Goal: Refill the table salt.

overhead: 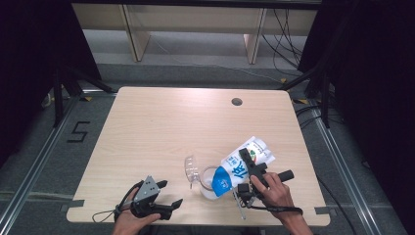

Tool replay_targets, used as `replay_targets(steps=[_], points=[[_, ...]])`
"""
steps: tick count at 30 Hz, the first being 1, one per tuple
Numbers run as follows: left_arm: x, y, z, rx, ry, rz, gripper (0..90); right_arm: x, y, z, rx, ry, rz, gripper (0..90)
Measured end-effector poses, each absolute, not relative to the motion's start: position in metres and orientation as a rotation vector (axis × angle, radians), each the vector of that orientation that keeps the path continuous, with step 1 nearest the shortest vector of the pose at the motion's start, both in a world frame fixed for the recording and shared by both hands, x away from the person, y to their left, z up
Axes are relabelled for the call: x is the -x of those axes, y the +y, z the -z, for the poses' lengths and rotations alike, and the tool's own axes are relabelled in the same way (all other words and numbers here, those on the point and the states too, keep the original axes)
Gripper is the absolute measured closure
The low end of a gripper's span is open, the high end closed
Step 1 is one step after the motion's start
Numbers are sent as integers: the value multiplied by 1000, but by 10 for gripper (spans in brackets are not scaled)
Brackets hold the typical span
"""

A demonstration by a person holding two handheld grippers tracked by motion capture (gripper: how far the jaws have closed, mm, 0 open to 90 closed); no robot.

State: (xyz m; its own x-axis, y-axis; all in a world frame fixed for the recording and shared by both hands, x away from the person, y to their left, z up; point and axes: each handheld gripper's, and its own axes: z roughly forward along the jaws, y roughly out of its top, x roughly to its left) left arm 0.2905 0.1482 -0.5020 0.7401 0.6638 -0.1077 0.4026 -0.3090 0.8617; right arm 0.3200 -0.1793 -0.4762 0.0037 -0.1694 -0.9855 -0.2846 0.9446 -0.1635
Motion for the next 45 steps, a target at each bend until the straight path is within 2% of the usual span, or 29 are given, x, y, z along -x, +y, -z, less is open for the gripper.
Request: replay_targets(steps=[45], points=[[-291, 148, 502, -1944, 813, -330, 166, -319, -180, 476, 335, 1579, -95, 602]])
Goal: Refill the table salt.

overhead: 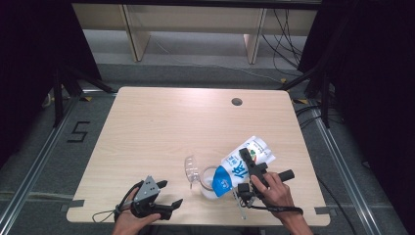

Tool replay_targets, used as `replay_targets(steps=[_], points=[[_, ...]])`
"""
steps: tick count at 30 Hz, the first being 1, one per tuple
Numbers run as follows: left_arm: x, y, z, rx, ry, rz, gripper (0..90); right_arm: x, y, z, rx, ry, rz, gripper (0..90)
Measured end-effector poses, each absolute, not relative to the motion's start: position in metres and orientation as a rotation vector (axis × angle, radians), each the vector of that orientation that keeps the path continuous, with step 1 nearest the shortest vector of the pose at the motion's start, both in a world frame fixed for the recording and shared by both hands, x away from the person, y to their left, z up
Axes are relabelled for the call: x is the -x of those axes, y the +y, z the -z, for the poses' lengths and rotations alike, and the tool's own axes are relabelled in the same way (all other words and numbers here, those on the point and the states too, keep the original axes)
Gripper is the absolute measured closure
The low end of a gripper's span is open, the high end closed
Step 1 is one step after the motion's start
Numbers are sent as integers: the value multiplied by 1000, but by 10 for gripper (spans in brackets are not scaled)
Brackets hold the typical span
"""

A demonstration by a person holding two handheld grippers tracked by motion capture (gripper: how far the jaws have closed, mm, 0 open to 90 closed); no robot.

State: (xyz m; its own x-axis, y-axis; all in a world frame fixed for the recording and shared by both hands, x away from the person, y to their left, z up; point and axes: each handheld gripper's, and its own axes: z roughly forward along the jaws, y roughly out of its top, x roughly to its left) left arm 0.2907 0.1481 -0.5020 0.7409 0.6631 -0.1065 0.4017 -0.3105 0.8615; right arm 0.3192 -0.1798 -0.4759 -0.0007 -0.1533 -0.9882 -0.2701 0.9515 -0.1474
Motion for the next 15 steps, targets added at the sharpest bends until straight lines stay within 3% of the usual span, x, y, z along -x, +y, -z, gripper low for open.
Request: replay_targets(steps=[15], points=[[-291, 148, 502, -1944, 813, -331, 166, -320, -179, 475, 363, 1567, -82, 605]])
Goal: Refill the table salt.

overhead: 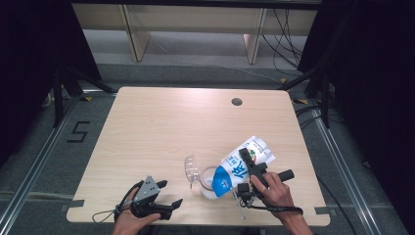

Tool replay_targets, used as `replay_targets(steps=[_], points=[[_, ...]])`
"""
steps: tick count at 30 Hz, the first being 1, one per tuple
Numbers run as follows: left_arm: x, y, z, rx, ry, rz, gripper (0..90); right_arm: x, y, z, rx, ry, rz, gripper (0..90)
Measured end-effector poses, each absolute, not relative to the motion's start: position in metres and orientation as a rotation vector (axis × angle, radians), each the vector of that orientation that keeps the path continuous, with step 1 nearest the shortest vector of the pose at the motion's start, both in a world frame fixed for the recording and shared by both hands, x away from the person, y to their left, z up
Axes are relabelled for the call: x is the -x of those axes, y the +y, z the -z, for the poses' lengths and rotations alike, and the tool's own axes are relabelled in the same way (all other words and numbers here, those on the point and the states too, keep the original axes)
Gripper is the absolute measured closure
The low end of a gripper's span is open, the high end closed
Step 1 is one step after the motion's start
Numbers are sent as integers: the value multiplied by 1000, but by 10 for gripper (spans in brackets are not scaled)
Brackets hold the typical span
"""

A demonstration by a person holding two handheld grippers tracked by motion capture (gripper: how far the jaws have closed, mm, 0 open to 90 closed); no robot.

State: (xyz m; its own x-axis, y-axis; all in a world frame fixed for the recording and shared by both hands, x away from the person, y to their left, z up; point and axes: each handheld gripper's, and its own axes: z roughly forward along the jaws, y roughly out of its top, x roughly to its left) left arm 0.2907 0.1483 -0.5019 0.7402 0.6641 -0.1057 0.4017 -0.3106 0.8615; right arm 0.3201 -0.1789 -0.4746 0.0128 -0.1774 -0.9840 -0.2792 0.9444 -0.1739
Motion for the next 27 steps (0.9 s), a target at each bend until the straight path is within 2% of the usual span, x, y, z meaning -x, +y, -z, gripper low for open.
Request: replay_targets(steps=[27], points=[[-291, 148, 502, -1944, 813, -331, 166, -320, -178, 474, 391, 1558, -57, 615]])
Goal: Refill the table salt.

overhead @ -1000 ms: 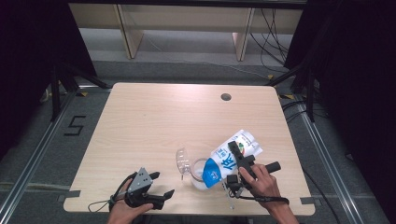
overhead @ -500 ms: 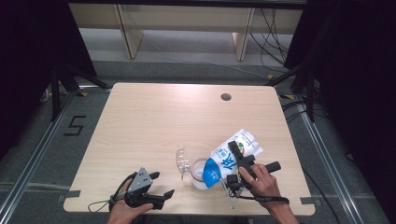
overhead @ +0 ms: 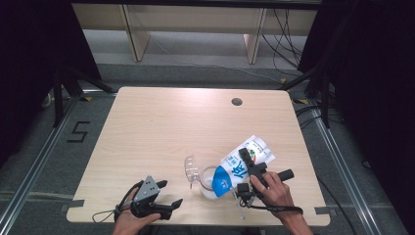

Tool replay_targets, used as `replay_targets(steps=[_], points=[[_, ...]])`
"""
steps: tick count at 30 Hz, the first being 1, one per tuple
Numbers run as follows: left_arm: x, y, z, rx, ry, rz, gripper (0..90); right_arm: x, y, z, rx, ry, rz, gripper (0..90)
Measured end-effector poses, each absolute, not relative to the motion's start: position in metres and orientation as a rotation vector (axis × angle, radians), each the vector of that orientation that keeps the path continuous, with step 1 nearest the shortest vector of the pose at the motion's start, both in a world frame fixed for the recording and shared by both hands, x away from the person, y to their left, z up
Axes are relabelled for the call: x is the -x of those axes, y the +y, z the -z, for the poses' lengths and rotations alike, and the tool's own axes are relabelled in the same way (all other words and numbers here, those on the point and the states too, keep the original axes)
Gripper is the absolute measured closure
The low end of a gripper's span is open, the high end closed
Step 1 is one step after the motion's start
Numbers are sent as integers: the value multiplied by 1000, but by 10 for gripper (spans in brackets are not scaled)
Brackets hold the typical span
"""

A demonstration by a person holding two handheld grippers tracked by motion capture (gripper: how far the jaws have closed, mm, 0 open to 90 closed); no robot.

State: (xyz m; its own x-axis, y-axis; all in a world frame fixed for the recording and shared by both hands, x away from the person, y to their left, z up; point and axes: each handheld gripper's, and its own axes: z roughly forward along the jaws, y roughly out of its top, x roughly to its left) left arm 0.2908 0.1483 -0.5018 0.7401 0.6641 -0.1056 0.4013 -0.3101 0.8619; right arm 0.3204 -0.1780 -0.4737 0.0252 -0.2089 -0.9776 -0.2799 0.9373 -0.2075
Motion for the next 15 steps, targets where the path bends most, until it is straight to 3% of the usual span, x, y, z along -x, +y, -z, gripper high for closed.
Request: replay_targets(steps=[15], points=[[-291, 148, 502, -1943, 813, -331, 166, -321, -178, 473, 393, 1557, -56, 624]])
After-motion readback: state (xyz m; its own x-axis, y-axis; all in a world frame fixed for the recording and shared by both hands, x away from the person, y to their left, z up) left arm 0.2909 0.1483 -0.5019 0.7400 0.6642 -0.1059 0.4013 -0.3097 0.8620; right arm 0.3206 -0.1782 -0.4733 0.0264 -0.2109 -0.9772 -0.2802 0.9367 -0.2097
